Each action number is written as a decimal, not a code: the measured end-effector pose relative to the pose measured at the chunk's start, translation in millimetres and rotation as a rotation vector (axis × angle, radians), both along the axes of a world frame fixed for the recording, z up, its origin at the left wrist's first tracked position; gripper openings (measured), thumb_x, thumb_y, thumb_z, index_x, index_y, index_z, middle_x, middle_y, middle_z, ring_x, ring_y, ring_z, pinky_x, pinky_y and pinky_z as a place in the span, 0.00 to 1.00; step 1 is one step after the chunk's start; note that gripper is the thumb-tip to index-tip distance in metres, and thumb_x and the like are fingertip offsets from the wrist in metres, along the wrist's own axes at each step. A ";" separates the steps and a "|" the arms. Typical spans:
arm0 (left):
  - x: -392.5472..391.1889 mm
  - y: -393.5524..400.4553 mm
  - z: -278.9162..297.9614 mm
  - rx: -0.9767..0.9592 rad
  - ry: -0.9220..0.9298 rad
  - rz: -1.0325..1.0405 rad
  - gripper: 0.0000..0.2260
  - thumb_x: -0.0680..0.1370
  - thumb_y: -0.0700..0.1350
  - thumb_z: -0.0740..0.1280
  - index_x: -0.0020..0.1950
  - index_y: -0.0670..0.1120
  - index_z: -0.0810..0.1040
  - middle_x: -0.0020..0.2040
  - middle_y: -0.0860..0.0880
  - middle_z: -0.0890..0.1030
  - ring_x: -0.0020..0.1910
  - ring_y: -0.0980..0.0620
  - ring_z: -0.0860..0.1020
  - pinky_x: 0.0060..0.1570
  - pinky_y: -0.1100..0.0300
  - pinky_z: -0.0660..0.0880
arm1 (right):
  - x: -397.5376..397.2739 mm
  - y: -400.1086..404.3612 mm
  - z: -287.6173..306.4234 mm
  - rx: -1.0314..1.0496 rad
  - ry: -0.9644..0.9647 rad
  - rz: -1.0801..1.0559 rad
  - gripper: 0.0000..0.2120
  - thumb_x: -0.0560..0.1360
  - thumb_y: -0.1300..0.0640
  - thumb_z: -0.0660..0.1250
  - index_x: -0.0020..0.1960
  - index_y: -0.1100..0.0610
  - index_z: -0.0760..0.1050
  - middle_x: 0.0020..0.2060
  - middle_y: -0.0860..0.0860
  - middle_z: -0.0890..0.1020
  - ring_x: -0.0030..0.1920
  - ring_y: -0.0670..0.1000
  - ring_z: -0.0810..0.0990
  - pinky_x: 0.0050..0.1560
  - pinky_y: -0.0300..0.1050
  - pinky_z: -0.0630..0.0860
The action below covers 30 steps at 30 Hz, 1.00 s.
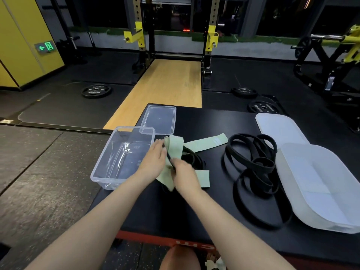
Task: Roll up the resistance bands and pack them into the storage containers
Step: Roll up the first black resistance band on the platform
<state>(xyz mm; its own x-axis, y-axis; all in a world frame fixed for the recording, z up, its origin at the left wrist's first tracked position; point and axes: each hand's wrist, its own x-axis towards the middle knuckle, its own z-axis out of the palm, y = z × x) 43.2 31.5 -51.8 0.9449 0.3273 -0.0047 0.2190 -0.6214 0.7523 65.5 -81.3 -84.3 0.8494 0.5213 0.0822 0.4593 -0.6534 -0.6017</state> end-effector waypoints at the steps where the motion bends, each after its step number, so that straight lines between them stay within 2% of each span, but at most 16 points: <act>1: 0.2 0.3 -4.8 0.025 0.027 -0.048 0.20 0.83 0.45 0.50 0.75 0.45 0.59 0.77 0.49 0.56 0.76 0.53 0.53 0.72 0.60 0.50 | -3.5 1.3 -6.4 -0.014 0.037 0.058 0.15 0.76 0.65 0.57 0.60 0.61 0.74 0.57 0.57 0.78 0.55 0.60 0.77 0.53 0.50 0.73; 3: 0.7 -1.9 -10.7 0.047 0.071 -0.117 0.19 0.83 0.45 0.50 0.75 0.46 0.60 0.77 0.48 0.55 0.76 0.53 0.52 0.72 0.62 0.49 | -7.3 -0.5 -10.4 0.033 0.101 0.148 0.15 0.78 0.62 0.56 0.63 0.61 0.73 0.60 0.56 0.77 0.57 0.58 0.76 0.55 0.48 0.72; 5: 2.4 -4.5 -14.3 0.098 0.084 -0.156 0.19 0.83 0.45 0.50 0.75 0.46 0.59 0.77 0.48 0.54 0.76 0.52 0.53 0.71 0.63 0.50 | -4.4 -8.5 -8.1 0.135 0.101 0.136 0.13 0.79 0.59 0.56 0.60 0.59 0.75 0.56 0.54 0.79 0.54 0.55 0.77 0.54 0.47 0.72; 7: 4.3 -7.0 -16.4 0.150 0.087 -0.172 0.20 0.83 0.45 0.50 0.76 0.47 0.58 0.78 0.48 0.53 0.76 0.52 0.54 0.70 0.62 0.52 | 5.2 -22.4 -4.0 0.234 0.063 0.026 0.13 0.79 0.58 0.58 0.58 0.59 0.77 0.54 0.52 0.81 0.54 0.52 0.77 0.56 0.42 0.71; 9: 5.8 -12.0 -17.6 0.233 0.114 -0.197 0.20 0.83 0.46 0.50 0.76 0.48 0.57 0.78 0.48 0.52 0.76 0.51 0.52 0.71 0.60 0.53 | 18.5 -39.1 -0.9 0.265 0.030 -0.112 0.14 0.79 0.59 0.59 0.61 0.59 0.77 0.58 0.51 0.80 0.59 0.50 0.76 0.58 0.34 0.66; 12: 9.5 -24.7 -23.9 0.438 0.142 -0.279 0.21 0.83 0.49 0.52 0.76 0.49 0.56 0.78 0.47 0.51 0.77 0.50 0.48 0.75 0.55 0.48 | 41.4 -59.7 -2.9 0.245 0.035 -0.279 0.15 0.80 0.60 0.58 0.64 0.60 0.75 0.61 0.53 0.79 0.62 0.52 0.75 0.58 0.35 0.65; 15: 19.8 -36.6 -29.5 0.575 0.168 -0.350 0.22 0.83 0.49 0.51 0.77 0.50 0.55 0.78 0.48 0.49 0.77 0.49 0.46 0.75 0.52 0.46 | 63.2 -68.2 -8.7 0.162 0.131 -0.360 0.18 0.80 0.58 0.57 0.69 0.61 0.70 0.67 0.55 0.74 0.67 0.54 0.70 0.64 0.40 0.63; 18: 38.6 -44.3 -25.7 0.626 0.167 -0.358 0.21 0.83 0.48 0.50 0.76 0.50 0.55 0.78 0.48 0.50 0.77 0.48 0.47 0.75 0.52 0.46 | 78.8 -70.4 -16.7 0.054 0.165 -0.315 0.21 0.81 0.55 0.56 0.72 0.61 0.64 0.71 0.55 0.68 0.71 0.53 0.65 0.67 0.42 0.60; 21: 62.4 -50.9 -18.6 0.603 0.198 -0.343 0.21 0.83 0.48 0.49 0.76 0.49 0.55 0.78 0.48 0.50 0.77 0.48 0.47 0.74 0.50 0.45 | 92.6 -68.3 -22.7 -0.056 0.116 -0.258 0.22 0.82 0.55 0.55 0.73 0.61 0.62 0.73 0.55 0.65 0.73 0.52 0.61 0.69 0.44 0.60; 25: 86.7 -56.3 -20.7 0.676 0.259 -0.367 0.21 0.83 0.48 0.48 0.77 0.49 0.54 0.78 0.47 0.50 0.77 0.46 0.47 0.74 0.49 0.45 | 118.1 -64.2 -26.2 -0.171 0.046 -0.256 0.20 0.81 0.55 0.54 0.71 0.62 0.64 0.70 0.57 0.66 0.72 0.55 0.63 0.67 0.47 0.63; 30: 116.8 -53.7 -30.6 0.688 0.318 -0.352 0.22 0.83 0.48 0.47 0.77 0.48 0.52 0.78 0.46 0.50 0.77 0.46 0.48 0.74 0.50 0.45 | 157.0 -57.7 -28.9 -0.284 0.020 -0.267 0.23 0.82 0.55 0.53 0.74 0.63 0.59 0.74 0.60 0.59 0.74 0.56 0.58 0.71 0.47 0.60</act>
<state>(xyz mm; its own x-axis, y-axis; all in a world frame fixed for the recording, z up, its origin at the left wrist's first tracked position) 159.9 -22.2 -82.4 0.9798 0.0406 -0.1957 0.0641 -0.9913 0.1152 222.5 -139.0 -113.2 0.9583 0.2811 -0.0517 0.2403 -0.8903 -0.3868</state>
